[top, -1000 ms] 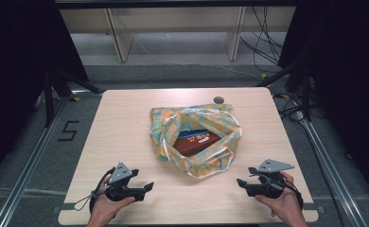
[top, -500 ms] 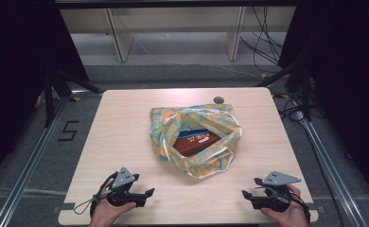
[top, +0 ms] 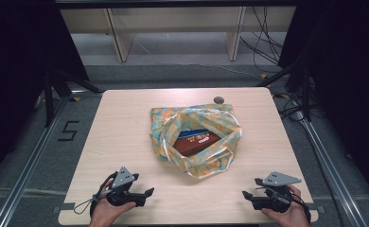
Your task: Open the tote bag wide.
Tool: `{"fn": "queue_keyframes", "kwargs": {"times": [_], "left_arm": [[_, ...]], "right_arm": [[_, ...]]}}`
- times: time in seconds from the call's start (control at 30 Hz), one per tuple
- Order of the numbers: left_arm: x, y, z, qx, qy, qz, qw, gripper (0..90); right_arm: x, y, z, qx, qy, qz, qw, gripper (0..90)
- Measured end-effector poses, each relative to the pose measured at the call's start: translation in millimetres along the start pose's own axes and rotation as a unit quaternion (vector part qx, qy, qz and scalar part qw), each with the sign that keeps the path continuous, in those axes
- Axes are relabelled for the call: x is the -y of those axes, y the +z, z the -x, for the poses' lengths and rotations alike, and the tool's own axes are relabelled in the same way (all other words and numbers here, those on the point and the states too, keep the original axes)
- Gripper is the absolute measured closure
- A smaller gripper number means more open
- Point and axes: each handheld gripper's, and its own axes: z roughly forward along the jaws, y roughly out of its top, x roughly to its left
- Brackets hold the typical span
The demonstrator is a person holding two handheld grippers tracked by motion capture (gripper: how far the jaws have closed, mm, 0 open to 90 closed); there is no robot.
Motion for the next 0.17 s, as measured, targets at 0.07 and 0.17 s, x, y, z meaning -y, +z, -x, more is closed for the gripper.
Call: {"fn": "queue_keyframes", "kwargs": {"times": [0.07, 0.17], "left_arm": [[-0.1, 0.0, 0.7, 0.002, -0.004, -0.002, 1.0000, 19.7], [-0.4, -1.3, -1.7, 0.003, 0.006, -0.013, 0.9999, 19.7]], "right_arm": [[0.0, 0.1, 0.3, 0.001, -0.001, 0.000, 1.0000, 31.3], [0.2, 0.0, 0.5, 0.001, 0.001, 0.002, 1.0000, 31.3]]}}
